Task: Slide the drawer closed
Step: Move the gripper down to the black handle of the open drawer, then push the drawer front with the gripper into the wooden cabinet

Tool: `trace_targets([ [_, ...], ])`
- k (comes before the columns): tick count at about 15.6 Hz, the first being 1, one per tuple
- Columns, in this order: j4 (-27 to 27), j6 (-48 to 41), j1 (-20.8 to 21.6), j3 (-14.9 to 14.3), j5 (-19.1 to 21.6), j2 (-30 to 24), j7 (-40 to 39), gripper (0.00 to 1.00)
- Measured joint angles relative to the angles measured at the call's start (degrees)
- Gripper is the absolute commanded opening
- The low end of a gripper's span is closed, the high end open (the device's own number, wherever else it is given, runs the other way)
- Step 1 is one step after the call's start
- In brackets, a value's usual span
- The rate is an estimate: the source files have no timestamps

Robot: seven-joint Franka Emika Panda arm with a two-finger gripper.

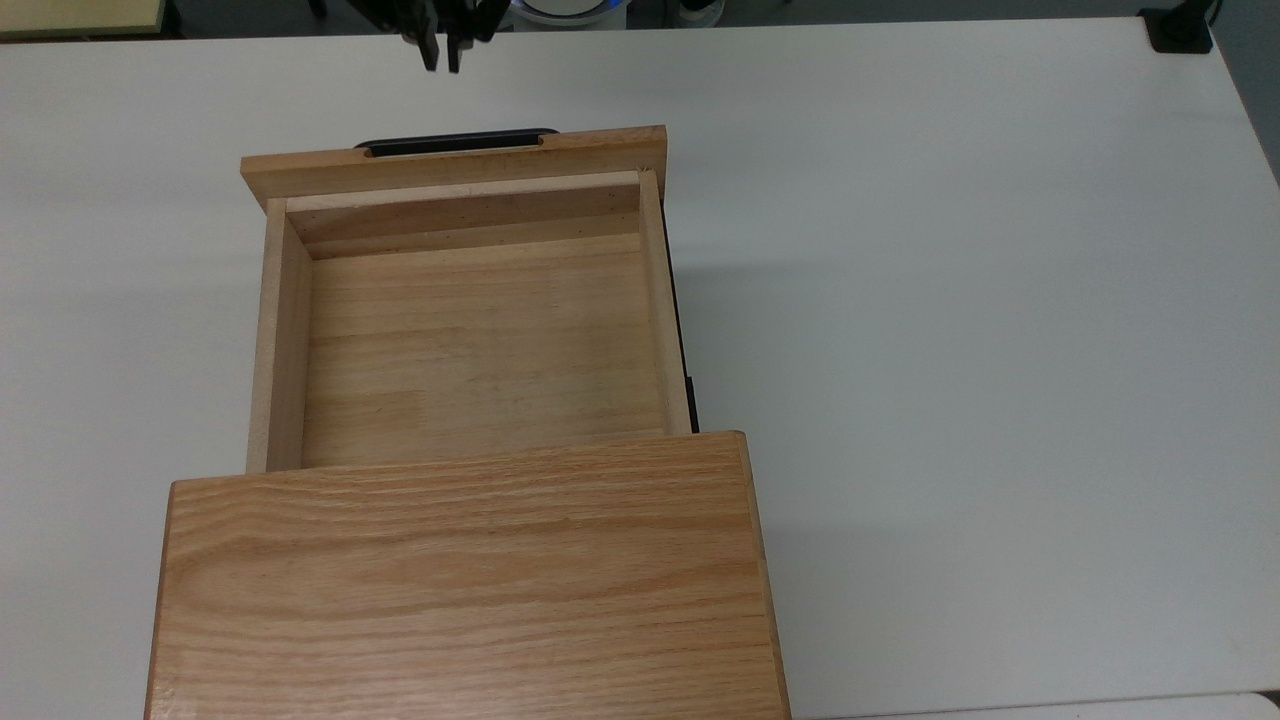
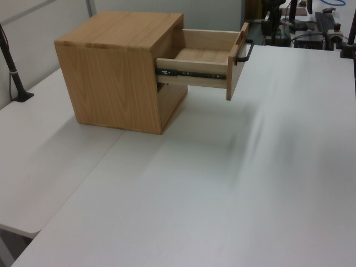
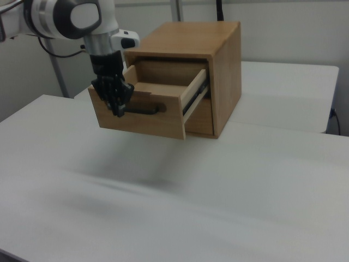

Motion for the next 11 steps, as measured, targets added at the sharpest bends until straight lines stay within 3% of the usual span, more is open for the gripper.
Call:
trace_targets([
  [7,5.72,0.65,0.02,0.13,2.04,7.3,0.0,0.11],
  [11,7.73,5.72,0.74,0.13,2.29,9.62,0.47,0.11],
])
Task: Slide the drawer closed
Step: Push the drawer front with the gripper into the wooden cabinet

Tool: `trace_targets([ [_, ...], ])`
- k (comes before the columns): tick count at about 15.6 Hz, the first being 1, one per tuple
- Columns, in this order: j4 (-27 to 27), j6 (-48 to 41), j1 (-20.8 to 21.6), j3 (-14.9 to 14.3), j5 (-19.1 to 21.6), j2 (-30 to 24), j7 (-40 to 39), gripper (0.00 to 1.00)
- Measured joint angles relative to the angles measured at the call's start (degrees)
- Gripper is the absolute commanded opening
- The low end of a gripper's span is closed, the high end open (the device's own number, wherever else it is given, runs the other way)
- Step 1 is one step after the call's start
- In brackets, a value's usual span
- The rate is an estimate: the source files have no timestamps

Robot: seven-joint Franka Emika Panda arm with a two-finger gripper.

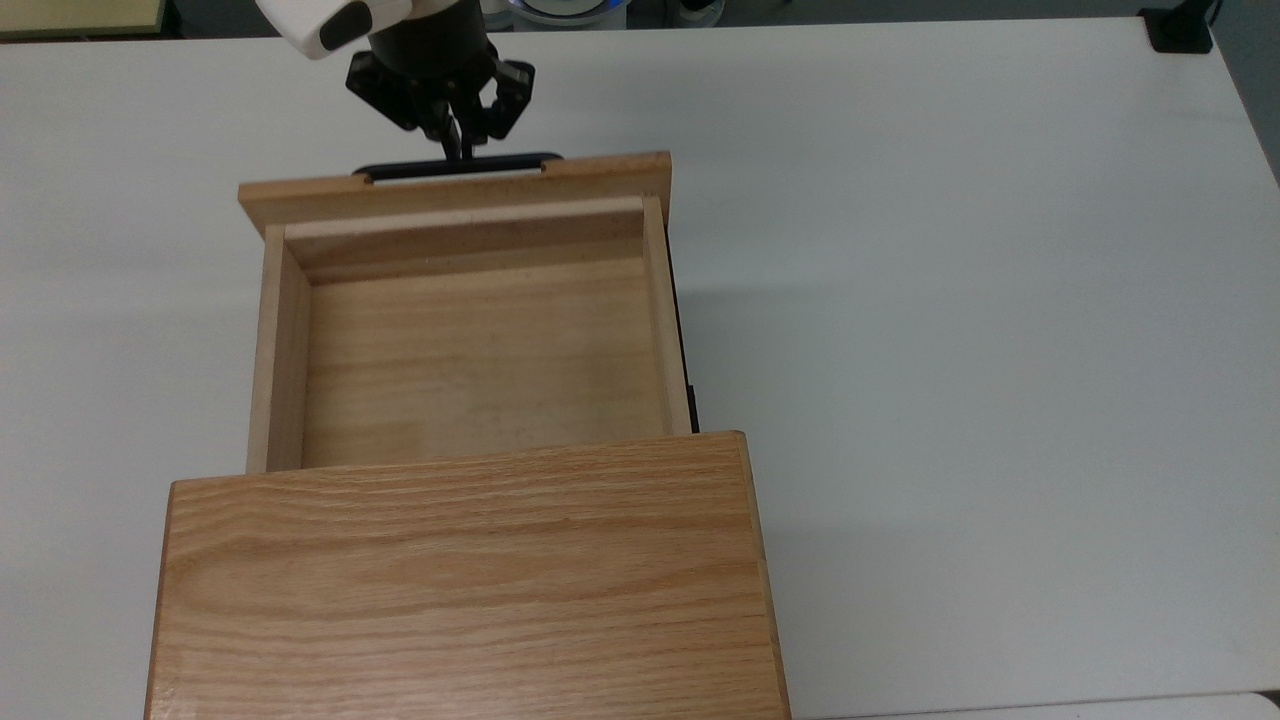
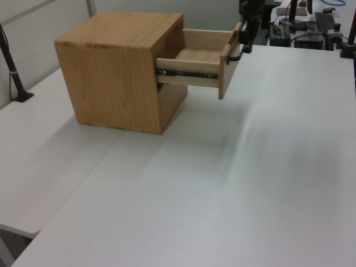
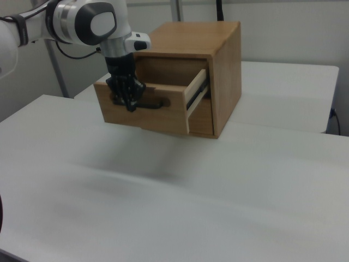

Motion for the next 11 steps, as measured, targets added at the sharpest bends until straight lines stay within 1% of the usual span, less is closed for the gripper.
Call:
trace_targets([
  [4,0.53,9.31,0.16,0.0,0.22,2.26,0.91,0.11],
  [8,3.43,17.94,0.34,0.0,1.86,6.43,0.94,0.09],
  [11,5.41,25.56,1.35,-0.29,2.0,9.89,1.68,0.07],
])
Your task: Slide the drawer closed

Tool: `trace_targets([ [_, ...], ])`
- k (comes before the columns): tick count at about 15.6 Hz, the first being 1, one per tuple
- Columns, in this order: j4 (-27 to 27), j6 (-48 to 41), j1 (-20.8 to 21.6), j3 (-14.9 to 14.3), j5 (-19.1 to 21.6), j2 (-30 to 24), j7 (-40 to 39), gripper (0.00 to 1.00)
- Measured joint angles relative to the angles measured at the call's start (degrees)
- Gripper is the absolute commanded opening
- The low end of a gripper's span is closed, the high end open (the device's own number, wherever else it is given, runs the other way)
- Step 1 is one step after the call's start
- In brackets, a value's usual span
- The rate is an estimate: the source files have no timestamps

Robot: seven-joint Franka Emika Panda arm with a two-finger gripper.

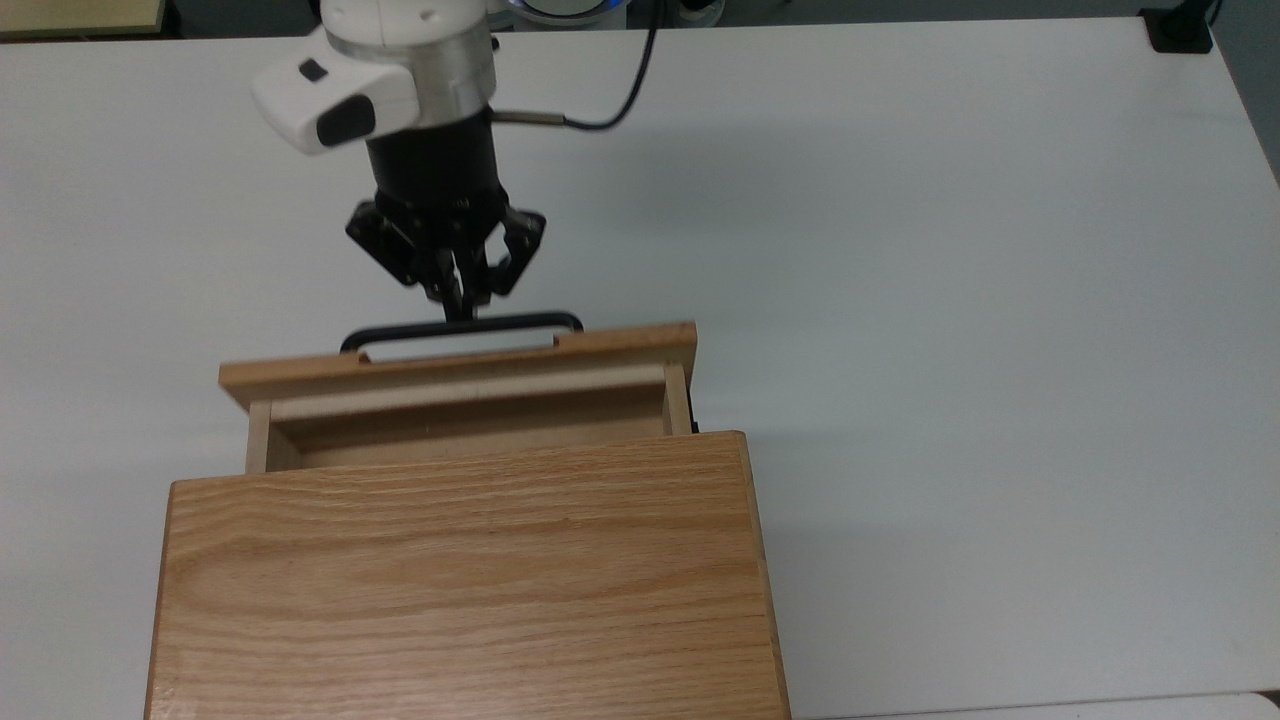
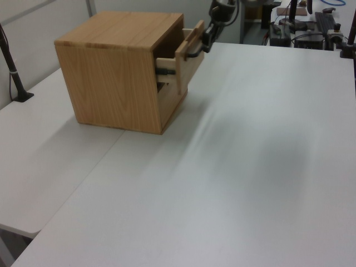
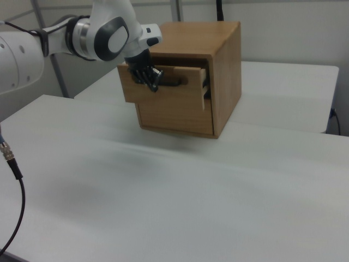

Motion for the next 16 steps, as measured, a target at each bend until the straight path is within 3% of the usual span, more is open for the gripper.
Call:
trace_targets([
  [9,0.57,18.04,2.44,-1.01,0.0,5.31,2.96,0.07],
  [16,0.36,21.3,3.46,-2.62,0.0,6.15,4.61,0.1],
])
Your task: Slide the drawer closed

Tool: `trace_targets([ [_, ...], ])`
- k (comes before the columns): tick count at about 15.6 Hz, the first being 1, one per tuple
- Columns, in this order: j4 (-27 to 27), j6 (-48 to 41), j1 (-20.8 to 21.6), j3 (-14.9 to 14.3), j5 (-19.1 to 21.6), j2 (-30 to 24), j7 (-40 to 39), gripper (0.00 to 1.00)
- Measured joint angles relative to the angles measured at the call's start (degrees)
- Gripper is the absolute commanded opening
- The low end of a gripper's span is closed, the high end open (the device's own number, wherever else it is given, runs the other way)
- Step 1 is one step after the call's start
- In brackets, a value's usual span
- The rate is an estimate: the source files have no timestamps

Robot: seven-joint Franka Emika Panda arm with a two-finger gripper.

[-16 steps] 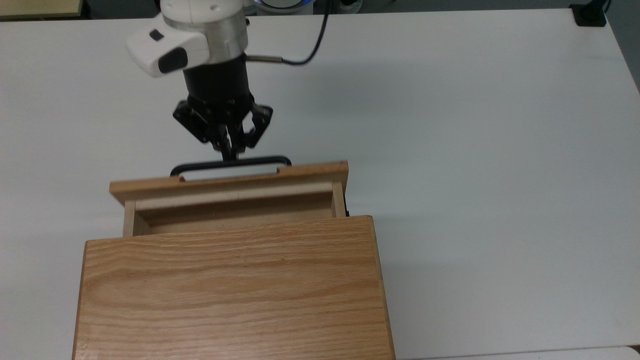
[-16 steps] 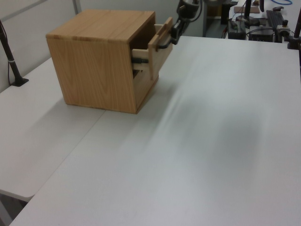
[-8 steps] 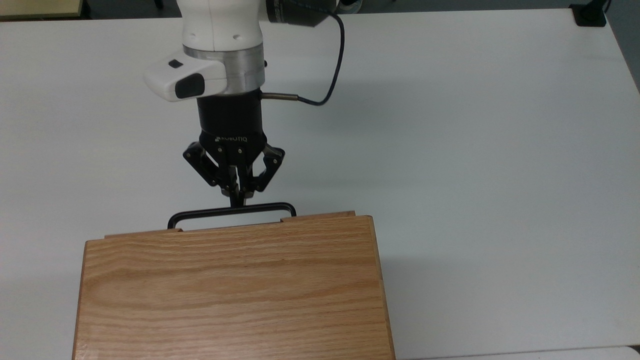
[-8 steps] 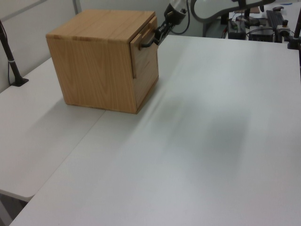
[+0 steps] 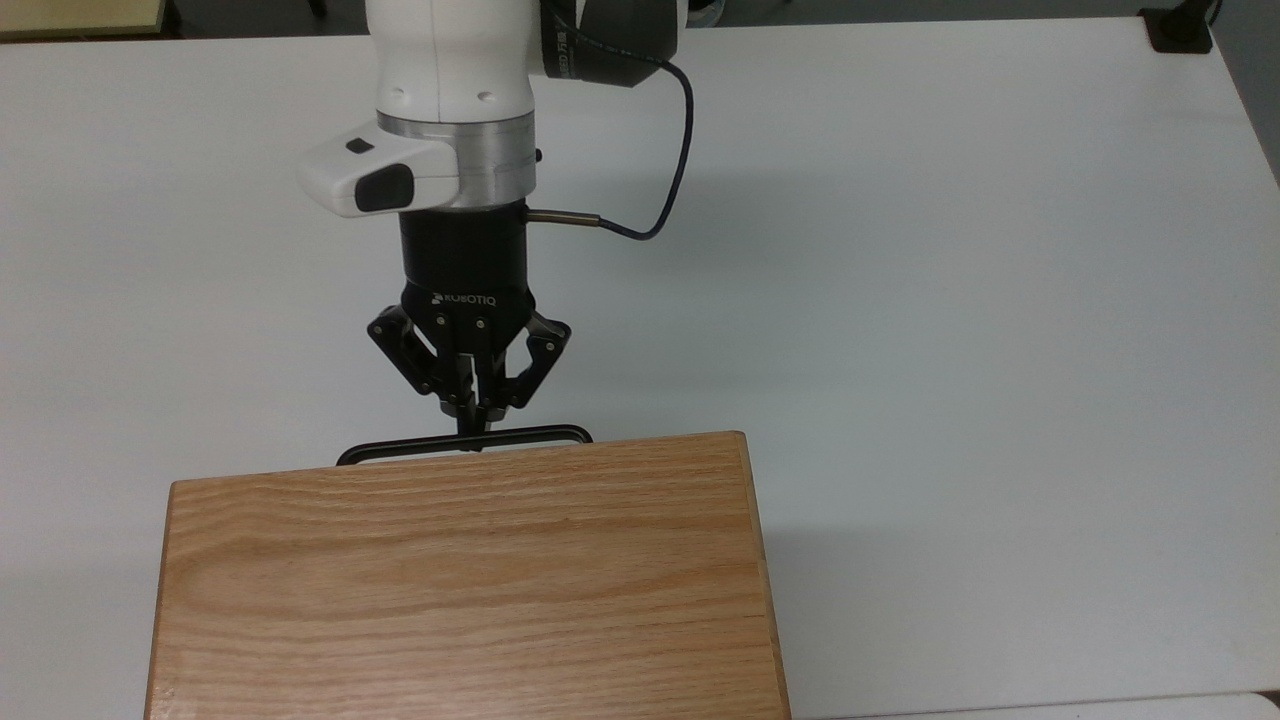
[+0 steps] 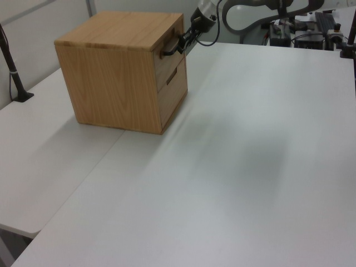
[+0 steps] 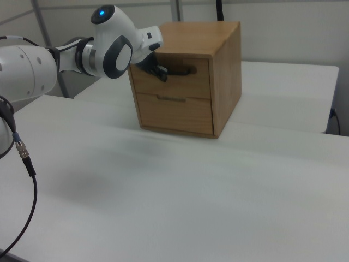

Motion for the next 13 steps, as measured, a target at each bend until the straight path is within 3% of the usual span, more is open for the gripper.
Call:
trace_targets([
  [2,-0.92,-0.98,-0.01,-0.73,0.0,-1.66,0.01,0.12],
  [4,-2.06,-7.83,-0.03,-1.25,0.0,-5.64,-0.67,0.19],
  [5,-3.01,-13.02,-0.03,-1.33,0.0,-8.22,-1.2,0.31],
  [9,-8.91,-29.83,-0.06,-1.39,-0.01,-18.35,-1.53,1.0],
  [13,-13.52,-40.12,-0.07,-1.39,-1.12,-24.64,-2.07,1.0],
])
